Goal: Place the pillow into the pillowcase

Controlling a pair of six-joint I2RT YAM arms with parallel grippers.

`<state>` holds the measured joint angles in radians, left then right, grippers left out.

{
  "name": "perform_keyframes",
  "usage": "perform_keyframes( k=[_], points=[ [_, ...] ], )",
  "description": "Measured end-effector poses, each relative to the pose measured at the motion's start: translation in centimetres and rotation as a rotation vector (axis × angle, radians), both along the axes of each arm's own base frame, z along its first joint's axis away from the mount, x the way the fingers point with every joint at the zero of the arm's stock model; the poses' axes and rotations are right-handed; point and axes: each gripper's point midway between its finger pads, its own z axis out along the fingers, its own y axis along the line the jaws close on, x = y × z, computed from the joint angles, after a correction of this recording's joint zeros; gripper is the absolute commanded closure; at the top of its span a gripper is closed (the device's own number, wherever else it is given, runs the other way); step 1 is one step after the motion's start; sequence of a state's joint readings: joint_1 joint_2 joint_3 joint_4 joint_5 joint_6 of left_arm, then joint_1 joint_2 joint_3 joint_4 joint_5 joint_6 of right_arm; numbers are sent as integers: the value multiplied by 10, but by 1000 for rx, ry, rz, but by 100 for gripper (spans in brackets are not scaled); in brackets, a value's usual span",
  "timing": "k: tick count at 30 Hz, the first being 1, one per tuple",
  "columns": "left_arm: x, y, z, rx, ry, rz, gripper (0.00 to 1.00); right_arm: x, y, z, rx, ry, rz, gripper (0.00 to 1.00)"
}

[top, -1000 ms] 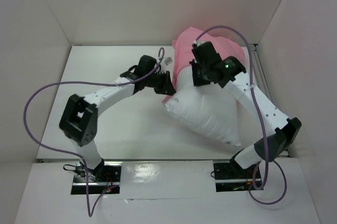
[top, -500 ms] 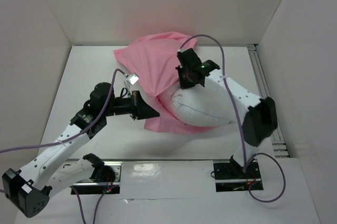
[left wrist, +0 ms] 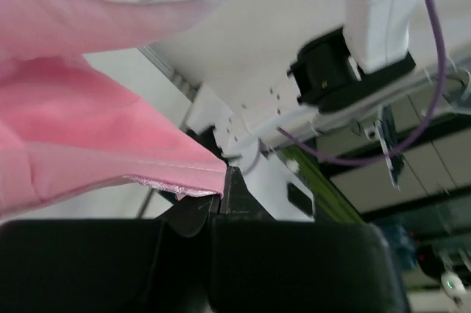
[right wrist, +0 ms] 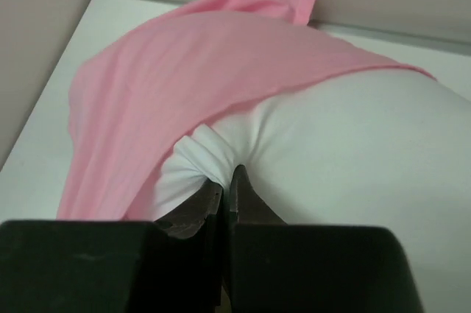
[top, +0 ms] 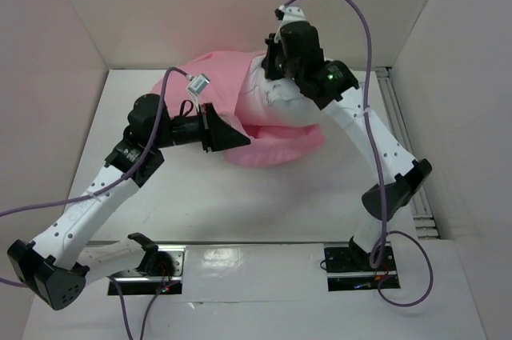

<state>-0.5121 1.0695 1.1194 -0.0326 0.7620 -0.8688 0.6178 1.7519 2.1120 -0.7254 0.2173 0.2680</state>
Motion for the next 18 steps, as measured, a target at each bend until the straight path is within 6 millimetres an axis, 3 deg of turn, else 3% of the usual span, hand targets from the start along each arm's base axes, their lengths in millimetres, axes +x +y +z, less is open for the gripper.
perform_keyframes(
  k=[1,3,7,8,10,11,12,15,18],
  points=[
    [-7,-3,1,-24,-11,-24,100,-6,5,-7,6,3,9,100],
    [-27,-9,-19,-34,29,-66,100,-19,15,-47,-8,69,34,100],
    [-63,-5,-96,95,217,-74,98,-44,30,-172,-99,310,73,100],
    [-66,1,-110,136,252,-48,67,-52,31,-200,-126,371,79,100],
    [-70,13,-128,208,294,-4,25,-70,39,-233,-143,460,108,95],
    [-73,19,-129,232,294,8,5,-75,45,-234,-137,470,127,75],
    [-75,23,-126,252,286,13,1,-82,51,-230,-127,472,147,63],
    [-69,33,-96,285,226,69,4,-93,62,-201,-91,423,184,29],
    [-54,41,-60,303,124,148,21,-99,45,-161,-61,347,156,22]
  ],
)
